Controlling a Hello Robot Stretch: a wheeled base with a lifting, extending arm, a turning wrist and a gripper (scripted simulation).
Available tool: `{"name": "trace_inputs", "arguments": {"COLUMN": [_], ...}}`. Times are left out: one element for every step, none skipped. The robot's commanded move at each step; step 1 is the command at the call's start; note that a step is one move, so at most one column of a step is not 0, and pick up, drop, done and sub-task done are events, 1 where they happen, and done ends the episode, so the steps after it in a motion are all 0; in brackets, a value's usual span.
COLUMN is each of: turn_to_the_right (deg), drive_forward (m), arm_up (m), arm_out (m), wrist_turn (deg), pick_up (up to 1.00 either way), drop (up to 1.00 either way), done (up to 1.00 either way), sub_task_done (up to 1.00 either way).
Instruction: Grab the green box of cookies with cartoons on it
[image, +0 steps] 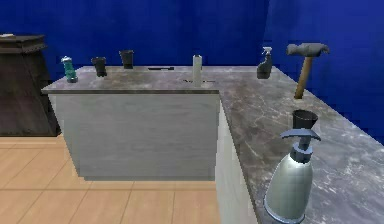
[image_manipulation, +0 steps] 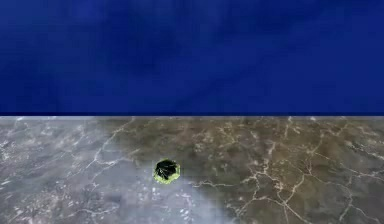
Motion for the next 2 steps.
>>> {"name": "trace_inputs", "arguments": {"turn_to_the_right": [0.0,0.0], "drive_forward": [0.0,0.0], "arm_up": [0.5,0.38], "arm_out": [0.0,0.0], "wrist_turn": [0.0,0.0], "pick_up": [0.0,0.0], "drop": [0.0,0.0], "done": [0.0,0.0], "sub_task_done": [0.0,0.0]}}
